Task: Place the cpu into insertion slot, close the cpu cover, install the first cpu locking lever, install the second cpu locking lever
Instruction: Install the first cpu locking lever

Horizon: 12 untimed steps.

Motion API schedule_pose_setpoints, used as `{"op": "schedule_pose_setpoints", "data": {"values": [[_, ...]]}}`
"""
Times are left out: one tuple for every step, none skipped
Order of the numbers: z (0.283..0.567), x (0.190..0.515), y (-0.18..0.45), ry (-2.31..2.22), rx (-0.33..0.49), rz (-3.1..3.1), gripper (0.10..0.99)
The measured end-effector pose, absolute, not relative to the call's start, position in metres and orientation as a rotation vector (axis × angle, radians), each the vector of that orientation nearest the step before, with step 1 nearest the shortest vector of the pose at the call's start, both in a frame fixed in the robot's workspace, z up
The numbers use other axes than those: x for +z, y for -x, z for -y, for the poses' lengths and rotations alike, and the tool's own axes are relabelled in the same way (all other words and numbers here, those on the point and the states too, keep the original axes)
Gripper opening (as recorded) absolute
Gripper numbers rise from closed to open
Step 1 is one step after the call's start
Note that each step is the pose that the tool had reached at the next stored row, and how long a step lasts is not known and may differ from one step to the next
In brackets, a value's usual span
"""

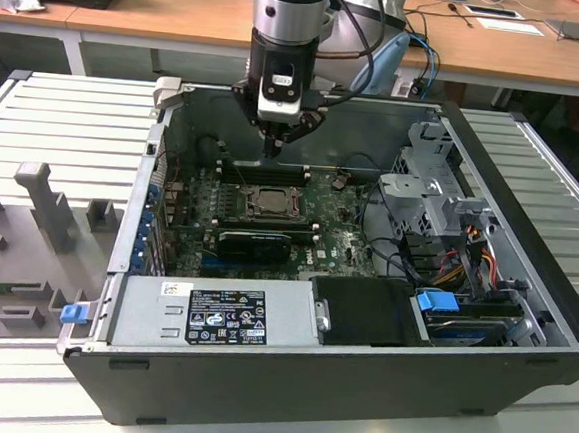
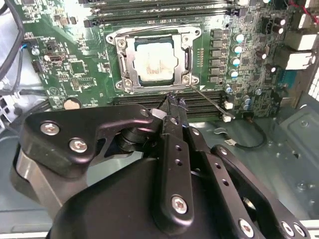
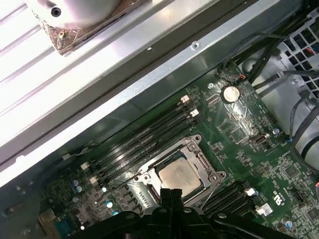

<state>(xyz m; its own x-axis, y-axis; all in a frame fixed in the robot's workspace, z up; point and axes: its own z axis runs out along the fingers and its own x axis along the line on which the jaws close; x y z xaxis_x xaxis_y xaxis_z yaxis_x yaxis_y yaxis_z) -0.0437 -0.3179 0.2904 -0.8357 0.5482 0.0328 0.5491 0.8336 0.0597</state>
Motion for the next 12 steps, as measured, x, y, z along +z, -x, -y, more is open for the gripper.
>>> {"op": "schedule_pose_setpoints", "data": {"values": [[0.318, 0.2904, 0.0437, 0.881, -0.104, 2.998, 0.106], [0.318, 0.2905, 0.0437, 0.865, -0.104, 3.003, 0.106], [0.3179, 0.2904, 0.0437, 0.84, -0.104, 3.009, 0.106], [0.3179, 0.2904, 0.0437, 0.804, -0.103, 3.018, 0.106], [0.3179, 0.2904, 0.0437, 0.766, -0.103, 3.027, 0.106], [0.3179, 0.2904, 0.0437, 0.74, -0.103, 3.033, 0.106], [0.318, 0.2904, 0.0437, 0.719, -0.103, 3.038, 0.106], [0.318, 0.2905, 0.0437, 0.707, -0.102, 3.04, 0.106], [0.318, 0.2905, 0.0437, 0.694, -0.102, 3.043, 0.106], [0.3179, 0.2904, 0.0437, 0.673, -0.102, 3.047, 0.106], [0.318, 0.2904, 0.0437, 0.661, -0.102, 3.05, 0.106], [0.3179, 0.2904, 0.0437, 0.643, -0.102, 3.053, 0.106]]}}
